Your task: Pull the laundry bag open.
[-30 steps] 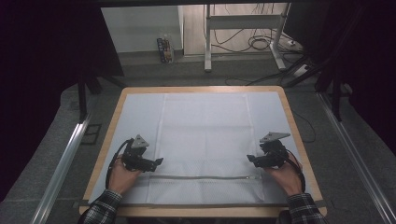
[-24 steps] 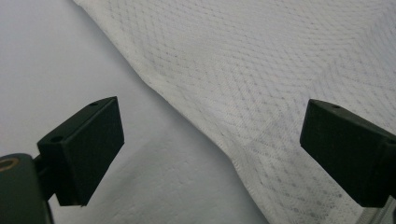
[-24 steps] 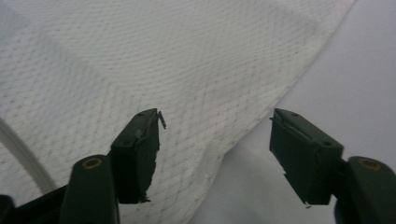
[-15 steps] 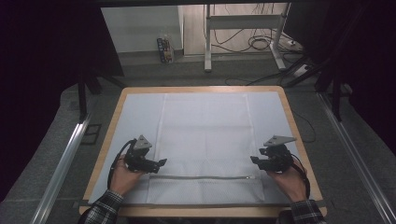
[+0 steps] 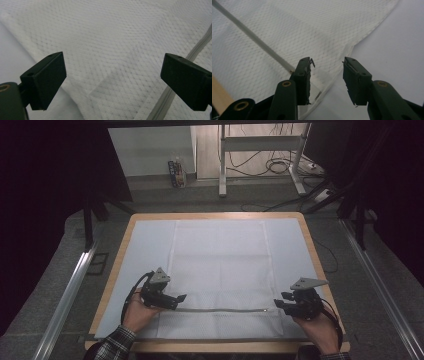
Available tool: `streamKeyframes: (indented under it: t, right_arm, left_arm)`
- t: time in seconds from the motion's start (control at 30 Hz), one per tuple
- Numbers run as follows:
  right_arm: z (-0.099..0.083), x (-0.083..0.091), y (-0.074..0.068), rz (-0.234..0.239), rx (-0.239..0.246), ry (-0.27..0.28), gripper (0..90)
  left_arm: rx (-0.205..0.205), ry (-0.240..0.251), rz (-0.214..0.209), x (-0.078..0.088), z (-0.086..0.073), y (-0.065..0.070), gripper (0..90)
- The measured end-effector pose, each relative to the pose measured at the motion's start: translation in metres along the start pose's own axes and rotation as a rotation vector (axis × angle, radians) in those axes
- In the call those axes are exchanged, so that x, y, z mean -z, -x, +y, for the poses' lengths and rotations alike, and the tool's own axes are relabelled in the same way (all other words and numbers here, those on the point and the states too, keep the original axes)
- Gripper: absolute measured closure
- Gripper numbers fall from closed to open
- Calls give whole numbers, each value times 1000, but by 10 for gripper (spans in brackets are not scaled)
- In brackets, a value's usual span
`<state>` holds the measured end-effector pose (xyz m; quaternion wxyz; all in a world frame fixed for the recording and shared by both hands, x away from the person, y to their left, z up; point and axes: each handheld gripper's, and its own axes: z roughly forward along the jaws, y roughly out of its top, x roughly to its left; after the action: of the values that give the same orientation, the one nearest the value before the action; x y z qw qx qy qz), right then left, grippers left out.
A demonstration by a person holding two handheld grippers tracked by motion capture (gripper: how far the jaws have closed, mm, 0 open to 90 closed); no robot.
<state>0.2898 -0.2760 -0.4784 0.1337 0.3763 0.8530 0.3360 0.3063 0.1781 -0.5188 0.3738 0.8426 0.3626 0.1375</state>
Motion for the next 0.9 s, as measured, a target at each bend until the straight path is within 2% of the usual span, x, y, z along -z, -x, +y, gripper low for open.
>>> streamKeyframes:
  t: [0.13, 0.23, 0.27, 0.37, 0.4, 0.47, 0.53, 0.63, 0.7, 0.83, 0.9]
  right_arm:
    - [-5, 2, -5, 16, -1, -9, 585]
    - [-10, 0, -9, 28, 13, -40, 614]
    - [-10, 0, -9, 28, 13, -40, 614]
    - [-12, -2, -12, 31, 25, -66, 658]
    - [-12, -2, -13, 34, 31, -75, 682]
    - [-12, -2, -15, 43, 44, -85, 791]
    - [-12, -1, -16, 47, 55, -89, 861]
    - [-9, 2, -18, 52, 63, -74, 875]
    - [-6, 5, -20, 44, 68, -52, 876]
    - [0, 13, -19, 42, 54, -1, 876]
    - [3, 16, -17, 34, 39, 16, 876]
  left_arm:
    - [-4, -2, -16, -2, 2, 4, 62]
    - [6, -2, -52, -4, 3, 7, 60]
    - [6, -2, -52, -4, 3, 7, 61]
    - [37, -9, -128, -7, 4, 9, 66]
    - [34, -11, -144, -8, 4, 11, 67]
    - [11, -15, -156, -9, 7, 17, 68]
    - [-17, -6, -191, -10, 12, 26, 64]
    - [-54, 10, -264, -13, 20, 42, 28]
    - [-99, 8, -308, -19, 27, 59, 36]
    - [-191, 11, -353, -33, 39, 94, 76]
    - [-213, 10, -383, -40, 45, 107, 106]
